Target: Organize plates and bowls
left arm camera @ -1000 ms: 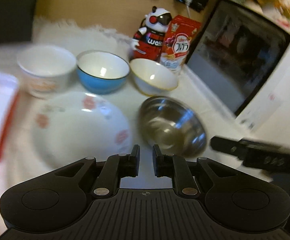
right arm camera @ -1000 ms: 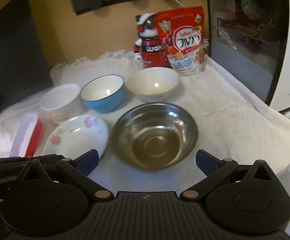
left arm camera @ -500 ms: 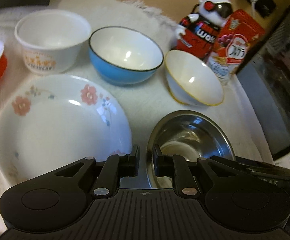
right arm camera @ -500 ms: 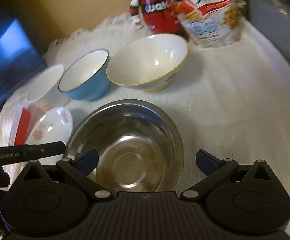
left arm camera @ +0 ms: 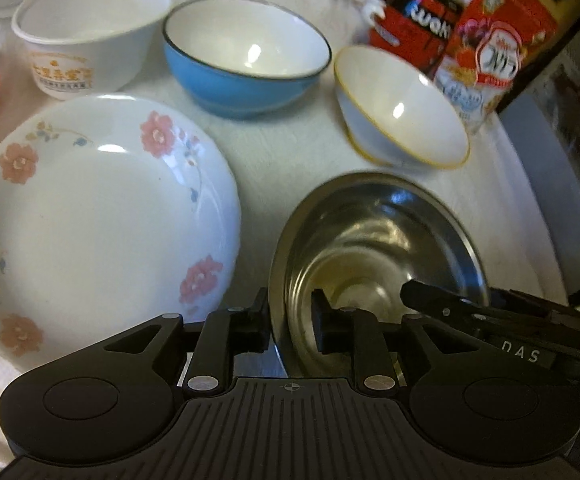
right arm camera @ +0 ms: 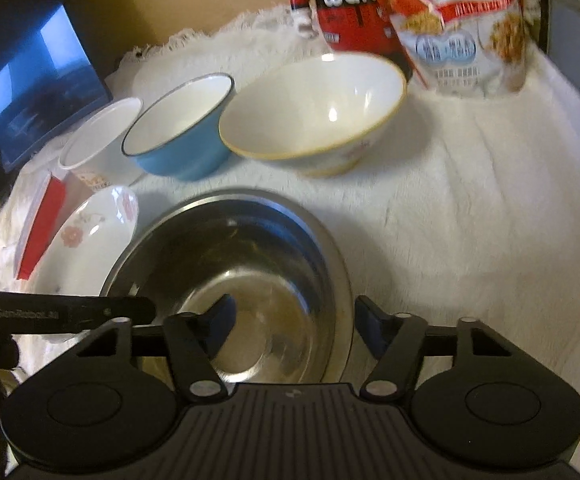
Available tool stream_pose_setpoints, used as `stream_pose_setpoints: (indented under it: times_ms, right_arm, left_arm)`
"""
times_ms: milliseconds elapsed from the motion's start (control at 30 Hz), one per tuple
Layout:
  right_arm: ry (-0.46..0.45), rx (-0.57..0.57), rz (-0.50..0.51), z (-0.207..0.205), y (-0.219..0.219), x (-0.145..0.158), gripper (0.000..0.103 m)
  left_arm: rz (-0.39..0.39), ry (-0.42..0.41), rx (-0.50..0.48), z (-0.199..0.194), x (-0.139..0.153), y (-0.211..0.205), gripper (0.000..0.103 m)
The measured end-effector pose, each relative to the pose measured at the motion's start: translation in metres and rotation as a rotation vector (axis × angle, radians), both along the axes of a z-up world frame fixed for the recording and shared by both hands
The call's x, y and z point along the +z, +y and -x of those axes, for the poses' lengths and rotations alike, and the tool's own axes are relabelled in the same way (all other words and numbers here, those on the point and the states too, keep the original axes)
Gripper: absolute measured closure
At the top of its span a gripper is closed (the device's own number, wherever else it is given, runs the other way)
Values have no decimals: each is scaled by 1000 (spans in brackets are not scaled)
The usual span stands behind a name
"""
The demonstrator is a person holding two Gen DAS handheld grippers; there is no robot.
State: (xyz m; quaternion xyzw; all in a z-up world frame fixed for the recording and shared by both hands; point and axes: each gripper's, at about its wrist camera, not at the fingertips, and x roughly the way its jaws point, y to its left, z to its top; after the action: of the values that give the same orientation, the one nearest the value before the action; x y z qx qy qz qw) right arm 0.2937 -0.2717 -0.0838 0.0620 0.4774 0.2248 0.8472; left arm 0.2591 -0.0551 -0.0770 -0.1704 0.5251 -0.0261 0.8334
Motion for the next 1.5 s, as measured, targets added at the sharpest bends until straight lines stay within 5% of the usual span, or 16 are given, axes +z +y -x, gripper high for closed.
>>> stream_pose_setpoints:
  times_ms: [333,633,933,1167,1500]
  right_arm:
    - [-17,-55,-37,18,7,17,42]
    - [-148,72,-40,19,97,54,40]
    - [-106,218,-16,9,193,32,39]
    - [-40,215,23,3,208,13,38]
    - [-67,229,44,7,214,8,38]
  left_arm:
    - [32,-76,-65,13,17,12,80]
    - [-8,-208,59,47,54,93,82]
    - [-45,-149,211,52,33,162,82]
    - [-65,-150,183,45,29,171,82]
    - [-54,-134,190,50,21,174,82]
